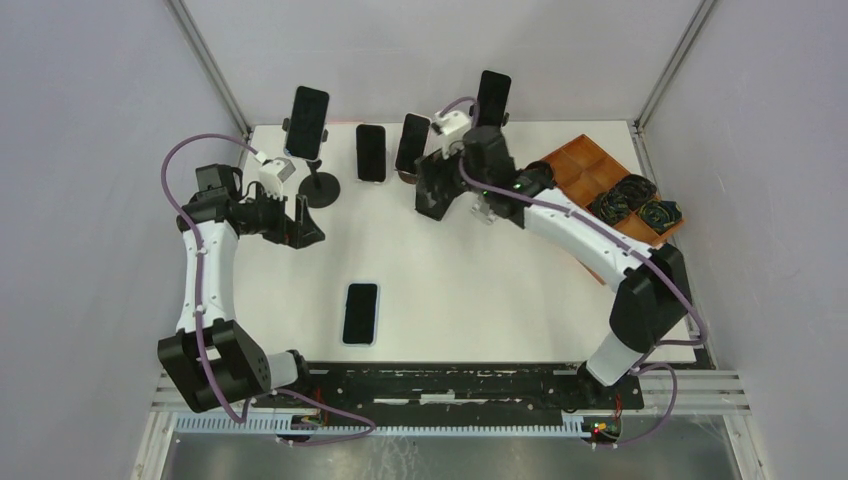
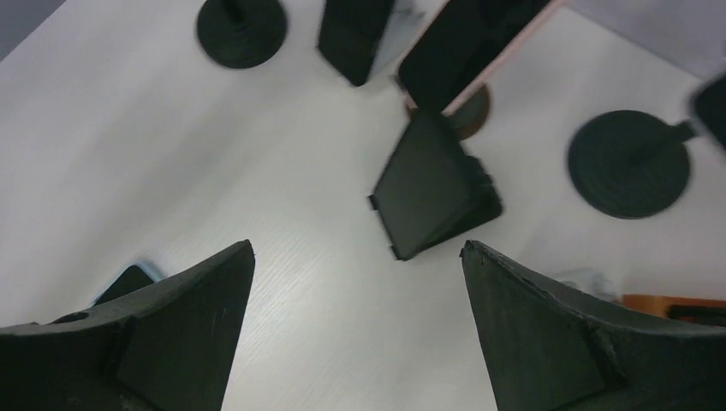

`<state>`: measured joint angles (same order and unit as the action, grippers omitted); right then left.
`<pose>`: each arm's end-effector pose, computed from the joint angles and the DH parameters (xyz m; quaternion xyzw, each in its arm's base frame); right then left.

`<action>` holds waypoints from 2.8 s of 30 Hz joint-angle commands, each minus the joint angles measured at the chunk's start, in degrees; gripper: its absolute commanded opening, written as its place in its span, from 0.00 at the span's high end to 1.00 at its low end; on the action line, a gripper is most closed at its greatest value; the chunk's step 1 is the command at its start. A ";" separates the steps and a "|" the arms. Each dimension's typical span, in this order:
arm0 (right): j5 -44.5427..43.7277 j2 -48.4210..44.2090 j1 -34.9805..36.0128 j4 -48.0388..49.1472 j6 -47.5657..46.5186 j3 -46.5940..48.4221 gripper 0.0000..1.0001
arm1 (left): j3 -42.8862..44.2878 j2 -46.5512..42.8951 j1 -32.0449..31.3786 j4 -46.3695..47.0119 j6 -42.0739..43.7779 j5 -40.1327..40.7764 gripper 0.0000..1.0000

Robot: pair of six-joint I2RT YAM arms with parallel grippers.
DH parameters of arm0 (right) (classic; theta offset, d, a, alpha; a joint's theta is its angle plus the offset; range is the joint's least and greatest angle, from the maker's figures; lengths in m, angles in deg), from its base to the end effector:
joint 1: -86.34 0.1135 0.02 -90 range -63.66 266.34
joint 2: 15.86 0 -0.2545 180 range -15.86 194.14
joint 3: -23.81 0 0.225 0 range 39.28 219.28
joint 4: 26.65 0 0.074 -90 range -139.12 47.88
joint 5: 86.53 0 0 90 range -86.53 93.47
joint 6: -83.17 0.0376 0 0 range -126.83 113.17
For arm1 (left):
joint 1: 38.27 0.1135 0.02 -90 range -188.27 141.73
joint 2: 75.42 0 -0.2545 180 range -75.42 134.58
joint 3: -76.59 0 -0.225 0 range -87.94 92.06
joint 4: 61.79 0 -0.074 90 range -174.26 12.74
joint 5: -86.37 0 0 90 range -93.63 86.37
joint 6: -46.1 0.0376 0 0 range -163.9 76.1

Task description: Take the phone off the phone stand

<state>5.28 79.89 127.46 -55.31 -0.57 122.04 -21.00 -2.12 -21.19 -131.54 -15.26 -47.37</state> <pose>0.2783 0.2445 0.3272 -0.2622 0.8073 0.2246 0.4786 0.2166 0.0394 0.3047 0.1843 0.8837 -0.2407 0.3567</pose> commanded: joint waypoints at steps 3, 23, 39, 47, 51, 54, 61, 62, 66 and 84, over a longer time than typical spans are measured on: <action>6.85 -0.46 -11.63 4.95 -3.42 0.27 0.02 | 2.15 -0.12 0.15 0.11 0.04 -2.12 0.00; 21.73 18.65 -13.66 6.52 -10.01 11.40 0.32 | 3.13 -0.52 0.21 -1.83 0.73 -1.52 0.00; 23.39 19.36 -13.60 9.36 -10.11 14.00 1.00 | 2.42 0.00 0.18 -1.80 1.15 -1.43 0.00; 24.07 16.18 -13.66 10.54 -10.04 14.66 1.00 | 2.54 -0.22 0.20 -1.83 1.00 -1.17 0.00; 24.49 14.55 -13.69 11.16 -9.56 14.84 1.00 | 2.50 -0.21 0.21 -2.17 1.12 -0.89 0.00; 25.05 13.13 -13.62 11.99 -8.93 14.75 1.00 | 2.45 -0.08 0.21 -2.32 1.24 -0.77 0.00; 25.40 9.27 -13.65 12.80 -7.49 15.05 1.00 | 2.54 -0.35 0.22 -2.30 1.15 -0.40 0.00; 25.57 8.76 -13.63 12.80 -7.12 14.95 1.00 | 2.58 -0.35 0.15 -2.32 1.15 -0.42 0.00; 26.39 5.46 -13.68 14.97 -4.72 12.33 1.00 | 2.67 -0.11 0.20 -2.34 1.15 -0.44 0.00; 35.31 -13.35 -0.88 10.62 12.44 -24.46 1.00 | 2.06 -0.25 0.15 -1.26 -0.22 -0.41 0.00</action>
<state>33.84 69.46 125.45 -48.69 3.21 102.44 -20.04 -1.88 -21.19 -133.68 -15.26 -47.26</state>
